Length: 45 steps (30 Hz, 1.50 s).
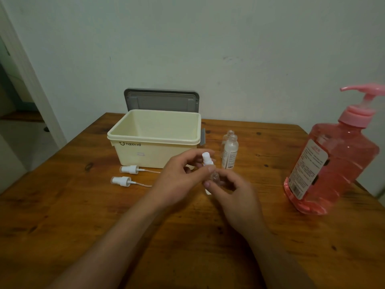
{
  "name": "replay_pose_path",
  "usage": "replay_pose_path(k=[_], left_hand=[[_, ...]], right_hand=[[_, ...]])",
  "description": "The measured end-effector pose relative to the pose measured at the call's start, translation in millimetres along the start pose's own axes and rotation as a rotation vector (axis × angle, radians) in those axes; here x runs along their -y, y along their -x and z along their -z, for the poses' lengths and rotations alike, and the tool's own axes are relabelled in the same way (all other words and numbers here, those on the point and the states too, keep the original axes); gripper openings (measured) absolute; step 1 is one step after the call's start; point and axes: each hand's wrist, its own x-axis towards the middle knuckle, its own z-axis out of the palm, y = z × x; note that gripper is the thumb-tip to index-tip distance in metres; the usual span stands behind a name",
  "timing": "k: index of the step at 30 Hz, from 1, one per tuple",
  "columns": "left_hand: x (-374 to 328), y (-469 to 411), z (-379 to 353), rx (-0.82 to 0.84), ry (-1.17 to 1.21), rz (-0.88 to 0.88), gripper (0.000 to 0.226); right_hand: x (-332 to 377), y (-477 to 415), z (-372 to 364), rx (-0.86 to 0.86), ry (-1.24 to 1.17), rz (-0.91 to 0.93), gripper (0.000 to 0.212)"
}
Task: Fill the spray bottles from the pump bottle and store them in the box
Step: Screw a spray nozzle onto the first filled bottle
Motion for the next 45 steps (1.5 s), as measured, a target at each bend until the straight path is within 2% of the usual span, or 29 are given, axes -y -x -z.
replay_pose_path(k=[7, 12, 17, 22, 27, 35, 39, 45], left_hand=[[-2, -6, -4, -0.097, 0.079, 0.023, 0.021], [2, -7, -7, -0.149, -0.083, -0.020, 0.024], [3, -5, -5, -0.091, 0.085, 0.017, 0.037], [0, 0, -4, -0.018, 0.218, 0.066, 0.029], [-2, 1, -4, -0.061, 0.125, 0.047, 0.025], [-2, 4, -6, 0.000, 0.203, 0.057, 0.025], [-3, 2, -6, -0.030, 0.178, 0.053, 0.022], [-1, -1, -1, -0.045, 0.198, 0.051, 0.031]], right_hand=[[2, 1, -1, 0.015, -0.048, 0.027, 0.022], [4, 2, -1, 0.021, -0.046, 0.031, 0.025], [4, 2, -1, 0.013, -0.087, 0.029, 0.021], [6, 2, 1, 0.023, -0.140, 0.008, 0.017], [6, 2, 0, 0.029, -0.139, 0.009, 0.019], [7, 3, 0, 0.035, -0.152, 0.029, 0.019], [5, 3, 0, 0.051, -0.160, 0.032, 0.019], [5, 3, 0, 0.055, -0.160, 0.040, 0.021]])
